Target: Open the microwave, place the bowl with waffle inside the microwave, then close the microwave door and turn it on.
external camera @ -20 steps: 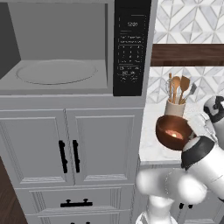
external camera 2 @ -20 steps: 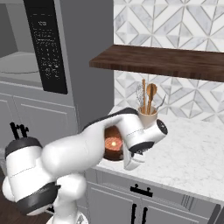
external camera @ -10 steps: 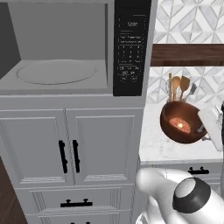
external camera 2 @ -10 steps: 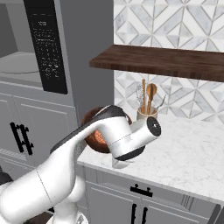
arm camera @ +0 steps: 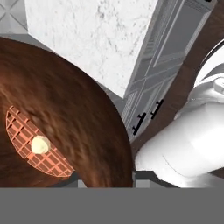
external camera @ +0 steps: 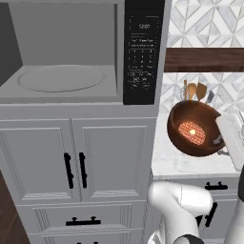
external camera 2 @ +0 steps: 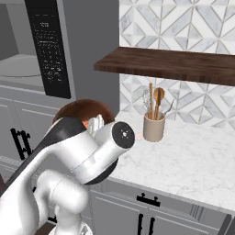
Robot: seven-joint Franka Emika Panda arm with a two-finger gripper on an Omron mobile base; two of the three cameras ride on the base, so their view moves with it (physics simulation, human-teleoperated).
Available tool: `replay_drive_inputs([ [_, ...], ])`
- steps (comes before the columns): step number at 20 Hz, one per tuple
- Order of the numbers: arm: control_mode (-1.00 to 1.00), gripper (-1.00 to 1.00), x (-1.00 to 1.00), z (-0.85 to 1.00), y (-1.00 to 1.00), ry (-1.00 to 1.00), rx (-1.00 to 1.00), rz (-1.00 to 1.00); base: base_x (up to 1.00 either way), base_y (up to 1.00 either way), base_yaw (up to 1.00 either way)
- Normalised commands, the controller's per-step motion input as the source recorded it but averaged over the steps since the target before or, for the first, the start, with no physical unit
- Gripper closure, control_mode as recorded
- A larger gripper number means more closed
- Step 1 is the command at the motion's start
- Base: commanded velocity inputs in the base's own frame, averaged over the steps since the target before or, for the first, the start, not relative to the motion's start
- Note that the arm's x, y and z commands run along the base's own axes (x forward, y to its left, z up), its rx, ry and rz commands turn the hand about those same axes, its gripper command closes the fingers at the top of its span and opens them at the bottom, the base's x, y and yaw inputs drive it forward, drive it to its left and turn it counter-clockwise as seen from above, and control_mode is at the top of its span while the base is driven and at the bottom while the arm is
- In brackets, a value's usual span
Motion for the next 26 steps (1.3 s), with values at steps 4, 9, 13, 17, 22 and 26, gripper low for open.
replay_drive_inputs([
  [4,-1.0,1.0,-0.66,0.57,0.73,-0.08,0.0,0.0,0.0,0.0,0.0],
  [9,-1.0,1.0,-0.26,0.59,0.98,-0.08,0.0,0.0,0.0,0.0,0.0],
  [13,-1.0,1.0,-0.03,0.61,0.99,-0.13,0.0,0.0,0.0,0.0,0.0],
  [17,-1.0,1.0,0.04,0.58,1.0,-0.12,0.0,0.0,0.0,0.0,0.0],
  [22,-1.0,1.0,0.2,0.57,1.0,-0.05,0.0,-0.03,0.0,0.0,0.0],
  [26,-1.0,1.0,0.5,0.44,0.95,0.0,0.0,-0.07,0.0,0.0,0.0],
])
